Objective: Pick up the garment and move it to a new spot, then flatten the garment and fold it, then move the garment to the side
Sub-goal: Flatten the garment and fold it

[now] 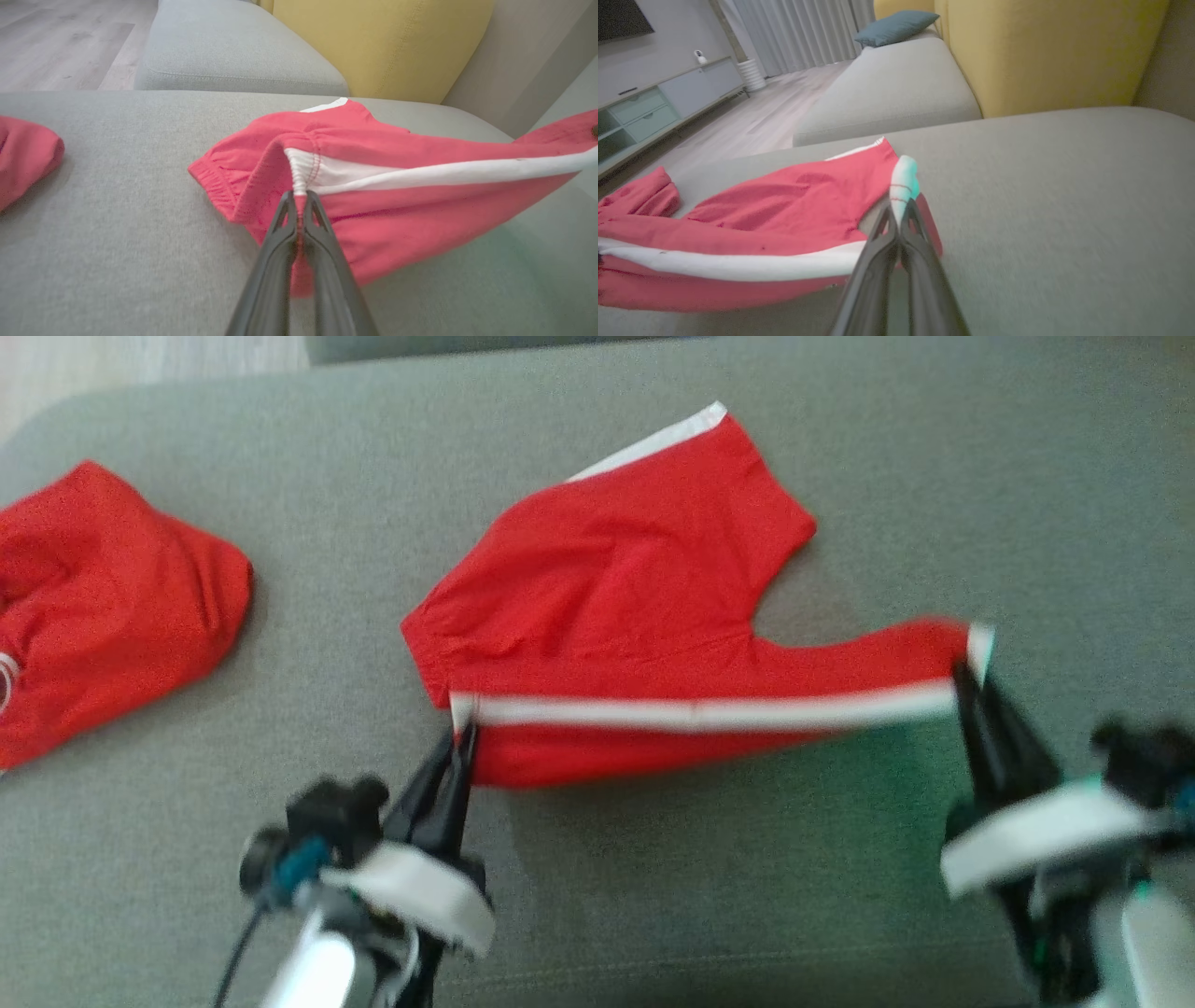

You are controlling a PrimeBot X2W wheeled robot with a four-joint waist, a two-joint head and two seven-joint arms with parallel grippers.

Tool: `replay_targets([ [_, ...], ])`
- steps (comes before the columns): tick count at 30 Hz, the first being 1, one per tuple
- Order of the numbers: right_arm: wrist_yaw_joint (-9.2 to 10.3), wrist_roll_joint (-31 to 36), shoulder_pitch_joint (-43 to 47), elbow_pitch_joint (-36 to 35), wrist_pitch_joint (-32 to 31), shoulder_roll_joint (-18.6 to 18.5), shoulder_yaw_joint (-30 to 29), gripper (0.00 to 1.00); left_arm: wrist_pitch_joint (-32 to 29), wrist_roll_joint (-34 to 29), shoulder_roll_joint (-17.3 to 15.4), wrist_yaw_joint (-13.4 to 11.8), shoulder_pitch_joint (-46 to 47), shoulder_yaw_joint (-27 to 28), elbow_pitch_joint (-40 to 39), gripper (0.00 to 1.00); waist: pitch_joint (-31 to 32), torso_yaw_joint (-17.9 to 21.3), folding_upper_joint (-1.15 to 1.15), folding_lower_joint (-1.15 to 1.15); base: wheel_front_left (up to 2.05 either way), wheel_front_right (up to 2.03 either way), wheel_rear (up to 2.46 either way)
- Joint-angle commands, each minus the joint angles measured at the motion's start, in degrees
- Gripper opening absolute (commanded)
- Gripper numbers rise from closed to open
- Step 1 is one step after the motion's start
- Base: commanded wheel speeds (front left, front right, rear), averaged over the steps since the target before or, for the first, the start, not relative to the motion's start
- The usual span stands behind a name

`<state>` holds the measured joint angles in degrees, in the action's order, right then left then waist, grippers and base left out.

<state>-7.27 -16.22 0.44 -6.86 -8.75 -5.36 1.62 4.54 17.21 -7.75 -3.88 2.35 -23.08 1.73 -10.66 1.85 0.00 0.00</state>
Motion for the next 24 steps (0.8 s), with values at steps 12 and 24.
replay_targets([
  [12,-0.22,-3.2,-30.1,17.4,-0.8,-7.0,5.4,0.0,1.6,3.1,2.4,3.1,18.7,3.1,6.9,0.0,-10.7,-6.1,0.0,0.0,0.0,0.0,0.0],
  [24,-0.22,-5.4,-50.6,41.4,4.6,-7.4,10.8,0.0,5.8,5.5,4.3,4.8,31.6,1.7,20.2,0.0,-16.0,-10.3,0.0,0.0,0.0,0.0,0.0],
])
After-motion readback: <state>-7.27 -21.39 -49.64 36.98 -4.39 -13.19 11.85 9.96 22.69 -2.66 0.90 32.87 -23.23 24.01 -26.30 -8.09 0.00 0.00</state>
